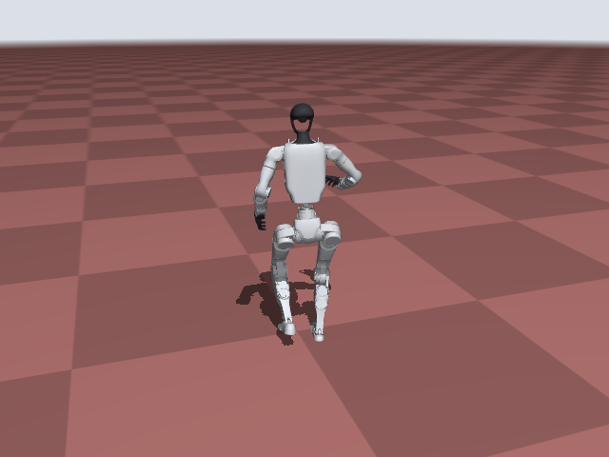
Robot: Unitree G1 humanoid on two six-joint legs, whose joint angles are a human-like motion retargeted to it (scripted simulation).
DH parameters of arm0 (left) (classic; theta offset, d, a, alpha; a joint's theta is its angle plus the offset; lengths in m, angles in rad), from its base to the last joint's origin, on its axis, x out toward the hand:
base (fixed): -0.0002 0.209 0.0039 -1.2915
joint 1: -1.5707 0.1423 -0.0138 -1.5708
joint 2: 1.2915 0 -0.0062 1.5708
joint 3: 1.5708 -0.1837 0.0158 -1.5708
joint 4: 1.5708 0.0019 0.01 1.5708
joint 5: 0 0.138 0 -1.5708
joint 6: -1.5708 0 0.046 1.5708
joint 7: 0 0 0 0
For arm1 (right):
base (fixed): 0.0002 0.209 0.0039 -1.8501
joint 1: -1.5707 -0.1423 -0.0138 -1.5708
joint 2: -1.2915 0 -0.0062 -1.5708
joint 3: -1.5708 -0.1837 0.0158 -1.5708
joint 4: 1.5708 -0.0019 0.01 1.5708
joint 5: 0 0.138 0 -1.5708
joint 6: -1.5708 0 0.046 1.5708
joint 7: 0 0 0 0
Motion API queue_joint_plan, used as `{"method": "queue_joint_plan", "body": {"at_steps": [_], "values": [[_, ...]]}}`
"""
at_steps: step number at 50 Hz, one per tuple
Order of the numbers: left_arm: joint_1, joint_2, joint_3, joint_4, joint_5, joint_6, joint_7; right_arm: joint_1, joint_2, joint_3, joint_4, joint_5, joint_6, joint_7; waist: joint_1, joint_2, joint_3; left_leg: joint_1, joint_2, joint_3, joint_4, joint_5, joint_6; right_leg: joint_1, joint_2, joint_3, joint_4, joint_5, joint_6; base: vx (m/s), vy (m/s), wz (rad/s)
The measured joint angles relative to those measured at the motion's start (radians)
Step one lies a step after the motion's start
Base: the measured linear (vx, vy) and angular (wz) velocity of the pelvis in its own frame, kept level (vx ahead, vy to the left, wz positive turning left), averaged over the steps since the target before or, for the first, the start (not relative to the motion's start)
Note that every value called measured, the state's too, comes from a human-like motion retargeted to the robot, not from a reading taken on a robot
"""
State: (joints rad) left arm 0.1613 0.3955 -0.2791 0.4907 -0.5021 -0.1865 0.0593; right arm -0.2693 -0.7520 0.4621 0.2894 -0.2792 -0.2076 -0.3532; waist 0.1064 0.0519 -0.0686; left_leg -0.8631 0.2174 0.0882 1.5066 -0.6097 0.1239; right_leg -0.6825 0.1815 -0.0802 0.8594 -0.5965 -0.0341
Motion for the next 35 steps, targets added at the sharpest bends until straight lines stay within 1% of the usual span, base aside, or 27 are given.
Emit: {"method": "queue_joint_plan", "body": {"at_steps": [3, 5, 8, 11, 13, 15, 17, 20, 23, 25, 28, 30, 35], "values": [[0.250, 0.016, 0.001, 0.011, -0.034, 0.066, -0.125, -0.268, -0.020, -0.006, -0.095, -0.015, 0.031, -0.056, 0.092, 0.029, -0.008, -0.031, 0.026, -0.002, -0.056, -0.027, 0.025, 0.033, 0.044, 0.029, -0.093, 0.045, 0.030, 0.08, 0.02, -1.05], [0.406, 0.032, 0.001, -0.002, -0.082, 0.101, -0.216, -0.413, -0.036, -0.002, -0.138, -0.023, 0.052, -0.064, 0.150, 0.042, -0.024, -0.016, 0.021, 0.000, -0.158, -0.042, 0.023, 0.059, 0.059, 0.054, -0.156, 0.084, 0.056, 0.10, 0.09, -0.86], [0.597, 0.049, 0.009, -0.044, -0.170, 0.137, -0.331, -0.572, -0.049, 0.021, -0.146, -0.032, 0.077, -0.045, 0.207, 0.046, -0.055, 0.046, -0.019, 0.013, -0.350, -0.048, 0.004, 0.092, 0.050, 0.087, -0.228, 0.134, 0.096, 0.10, 0.14, -0.51], [0.694, 0.057, 0.009, -0.093, -0.233, 0.149, -0.394, -0.650, -0.040, 0.046, -0.093, -0.023, 0.091, -0.014, 0.221, 0.037, -0.079, 0.118, -0.073, 0.044, -0.511, -0.057, 0.000, 0.092, 0.011, 0.103, -0.236, 0.141, 0.125, 0.11, 0.17, -0.04], [0.702, 0.059, 0.001, -0.122, -0.260, 0.144, -0.403, -0.663, -0.023, 0.057, -0.042, -0.007, 0.093, 0.007, 0.211, 0.029, -0.088, 0.155, -0.113, 0.064, -0.593, -0.068, 0.002, 0.073, -0.023, 0.108, -0.207, 0.126, 0.137, 0.10, 0.17, 0.16], [0.671, 0.051, -0.008, -0.146, -0.268, 0.129, -0.394, -0.628, 0.005, 0.068, 0.013, 0.012, 0.095, 0.024, 0.194, 0.038, -0.095, 0.160, -0.126, 0.075, -0.611, -0.092, 0.001, 0.037, -0.038, 0.106, -0.147, 0.106, 0.138, 0.07, 0.15, 0.19], [0.576, 0.042, -0.025, -0.154, -0.266, 0.103, -0.343, -0.580, 0.036, 0.076, 0.099, 0.037, 0.075, 0.039, 0.150, 0.016, -0.095, 0.197, -0.200, 0.092, -0.709, -0.080, 0.013, -0.001, -0.102, 0.109, -0.075, 0.069, 0.142, 0.09, 0.15, 0.52], [0.383, 0.005, -0.046, -0.141, -0.217, 0.048, -0.236, -0.439, 0.095, 0.096, 0.204, 0.061, 0.058, 0.059, 0.089, 0.017, -0.098, 0.201, -0.248, 0.096, -0.725, -0.103, 0.022, -0.068, -0.161, 0.077, 0.070, 0.038, 0.128, 0.05, 0.12, 0.37], [0.094, -0.043, -0.082, -0.073, -0.112, -0.005, -0.095, -0.258, 0.157, 0.133, 0.345, 0.069, 0.040, 0.103, 0.019, -0.001, -0.089, 0.218, -0.304, 0.096, -0.738, -0.115, 0.036, -0.127, -0.267, 0.014, 0.243, 0.023, 0.090, 0.03, 0.11, 0.38], [-0.113, -0.071, -0.109, -0.017, -0.048, -0.023, -0.020, -0.129, 0.196, 0.166, 0.445, 0.069, 0.035, 0.152, -0.028, -0.014, -0.079, 0.231, -0.333, 0.088, -0.736, -0.123, 0.038, -0.158, -0.322, 0.000, 0.340, -0.005, 0.061, 0.01, 0.09, 0.36], [-0.412, -0.101, -0.135, 0.069, 0.004, -0.040, 0.048, 0.058, 0.218, 0.210, 0.550, 0.062, 0.021, 0.252, -0.098, -0.040, -0.056, 0.266, -0.370, 0.068, -0.761, -0.118, 0.028, -0.186, -0.353, 0.019, 0.424, -0.022, 0.049, 0.02, 0.07, 0.37], [-0.570, -0.109, -0.140, 0.100, 0.019, -0.050, 0.068, 0.178, 0.199, 0.231, 0.572, 0.056, 0.010, 0.328, -0.144, -0.056, -0.042, 0.294, -0.387, 0.052, -0.797, -0.106, 0.016, -0.197, -0.359, 0.035, 0.443, -0.027, 0.047, 0.05, 0.04, 0.24], [-0.784, -0.083, -0.126, 0.061, 0.019, -0.077, 0.061, 0.487, 0.060, 0.211, 0.481, 0.064, -0.012, 0.544, -0.242, -0.088, -0.045, 0.357, -0.395, 0.014, -0.926, -0.052, -0.021, -0.190, -0.347, 0.046, 0.350, -0.040, 0.043, 0.08, -0.02, 0.02]]}}
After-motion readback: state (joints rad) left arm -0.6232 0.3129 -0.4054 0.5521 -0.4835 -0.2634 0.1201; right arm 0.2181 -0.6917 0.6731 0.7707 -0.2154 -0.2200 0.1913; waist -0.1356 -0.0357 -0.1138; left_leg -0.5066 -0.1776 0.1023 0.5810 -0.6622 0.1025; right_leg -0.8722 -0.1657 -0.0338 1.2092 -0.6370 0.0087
